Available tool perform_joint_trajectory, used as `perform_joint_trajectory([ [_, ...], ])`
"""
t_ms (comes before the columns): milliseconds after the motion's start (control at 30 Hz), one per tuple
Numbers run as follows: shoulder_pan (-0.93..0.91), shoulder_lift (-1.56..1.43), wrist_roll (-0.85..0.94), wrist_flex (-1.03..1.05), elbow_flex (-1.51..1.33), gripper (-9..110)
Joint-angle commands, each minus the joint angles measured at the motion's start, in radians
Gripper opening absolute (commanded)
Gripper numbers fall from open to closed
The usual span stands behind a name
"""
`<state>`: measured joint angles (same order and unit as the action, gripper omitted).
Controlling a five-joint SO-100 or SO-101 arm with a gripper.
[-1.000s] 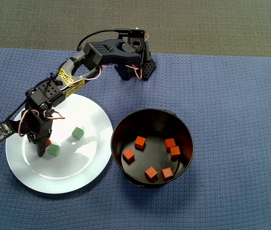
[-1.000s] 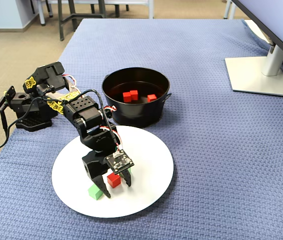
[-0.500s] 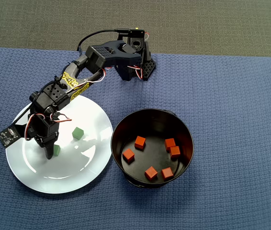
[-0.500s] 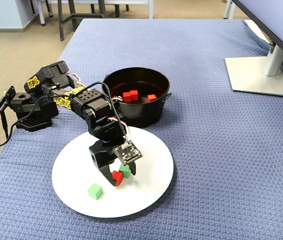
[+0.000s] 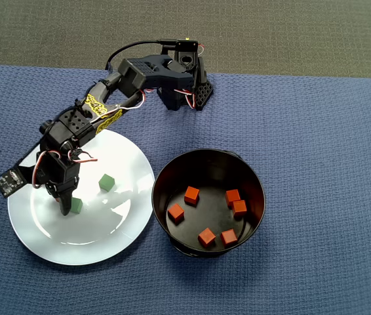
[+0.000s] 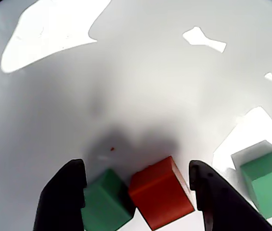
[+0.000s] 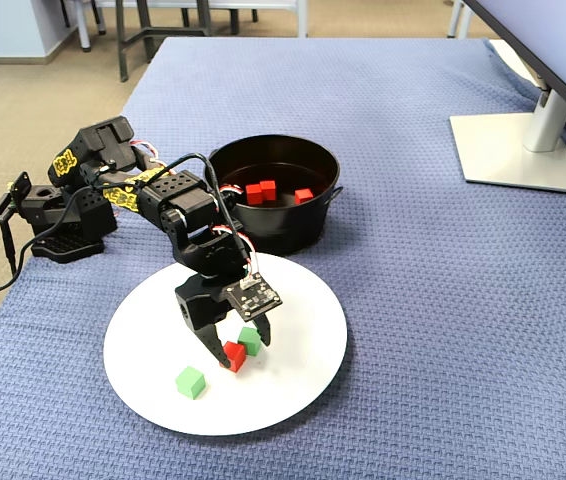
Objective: Pick up the red cubes from the white plate and place them in the black recipient
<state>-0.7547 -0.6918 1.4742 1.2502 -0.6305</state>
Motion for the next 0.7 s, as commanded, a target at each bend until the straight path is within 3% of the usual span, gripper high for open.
perform_joint_trajectory([
  [0,-0.02,-0.112,0.014,-0.025,0.005,19],
  [667,-0.038,-0.055,0.023,-0.063,-0.055,19],
])
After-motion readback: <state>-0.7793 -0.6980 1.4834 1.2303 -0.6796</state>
